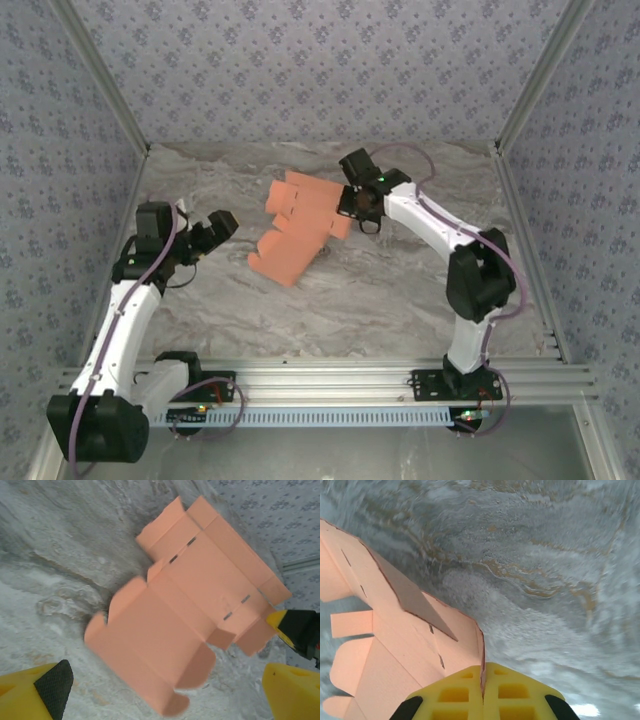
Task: Fold the paper box
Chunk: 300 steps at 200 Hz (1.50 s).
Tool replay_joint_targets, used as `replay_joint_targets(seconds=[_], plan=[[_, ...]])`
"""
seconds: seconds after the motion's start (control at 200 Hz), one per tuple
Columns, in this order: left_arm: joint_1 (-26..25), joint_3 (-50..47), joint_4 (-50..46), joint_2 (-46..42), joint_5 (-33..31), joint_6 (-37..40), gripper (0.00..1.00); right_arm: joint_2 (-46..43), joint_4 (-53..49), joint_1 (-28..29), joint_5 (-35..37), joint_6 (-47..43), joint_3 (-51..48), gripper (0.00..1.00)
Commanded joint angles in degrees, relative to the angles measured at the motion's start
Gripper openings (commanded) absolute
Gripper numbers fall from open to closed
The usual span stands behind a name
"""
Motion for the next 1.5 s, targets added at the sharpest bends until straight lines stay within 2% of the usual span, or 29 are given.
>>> replay_joint_targets(seconds=[0.0, 0.1, 0.175, 0.29, 0.475, 0.53, 0.615, 0.795, 0.924, 1.074, 1.154, 1.354, 1.469, 1.494], plan=[[-2.4, -0.4, 6.3, 2.7, 3.3, 1.1, 0.99, -5.7, -4.6, -0.4, 2.5, -21.3, -3.6, 0.0], [-6.0, -1.5, 8.8, 6.8, 2.3, 2.5, 0.99, -9.7, -4.8, -1.4, -0.7, -29.5, -6.5, 0.0], [-9.6, -3.3, 12.3, 9.7, -1.4, 2.1, 0.99, -11.7, -5.0, -2.0, -4.2, -33.9, -8.2, 0.0], [-15.6, -6.2, 17.8, 13.4, -10.9, 2.6, 0.99, -14.5, -4.3, -3.1, -6.0, -36.2, -11.2, 0.0], [-19.1, -15.6, 34.7, 17.1, -16.2, 9.4, 0.99, -18.8, -1.1, -5.5, -6.3, -37.9, -15.7, 0.0], [-19.6, -17.7, 39.7, 18.1, -15.9, 9.6, 0.99, -20.0, 0.6, -6.4, -9.1, -39.9, -17.4, 0.0], [-19.6, -17.1, 41.6, 19.9, -13.3, 10.3, 0.99, -21.7, 2.4, -7.6, -15.1, -44.9, -19.8, 0.0], [-19.7, -15.6, 45.9, 23.9, -3.4, 13.1, 0.98, -24.6, 6.8, -8.7, -19.4, -47.4, -24.2, 0.0], [-19.5, -14.3, 42.7, 23.7, -5.7, 13.4, 0.93, -24.6, 5.8, -10.1, -20.5, -47.1, -23.3, 0.0], [-19.7, -14.7, 45.2, 24.1, 1.1, 15.7, 0.91, -25.4, 4.9, -11.3, -22.0, -47.1, -23.1, 0.0], [-19.7, -14.4, 45.2, 24.3, 2.7, 16.1, 0.81, -26.2, 5.0, -12.3, -24.4, -47.0, -23.1, 0.0], [-20.7, -15.3, 45.7, 21.8, 0.1, 16.9, 0.76, -28.6, 5.5, -15.0, -28.6, -46.6, -22.9, 0.0], [-20.7, -14.9, 45.6, 22.4, -0.4, 17.6, 0.62, -28.8, 5.6, -15.2, -31.1, -48.8, -23.3, 0.0], [-20.7, -14.8, 45.9, 22.6, -0.5, 17.8, 0.57, -28.8, 5.7, -15.2, -31.2, -48.8, -23.4, 0.0]])
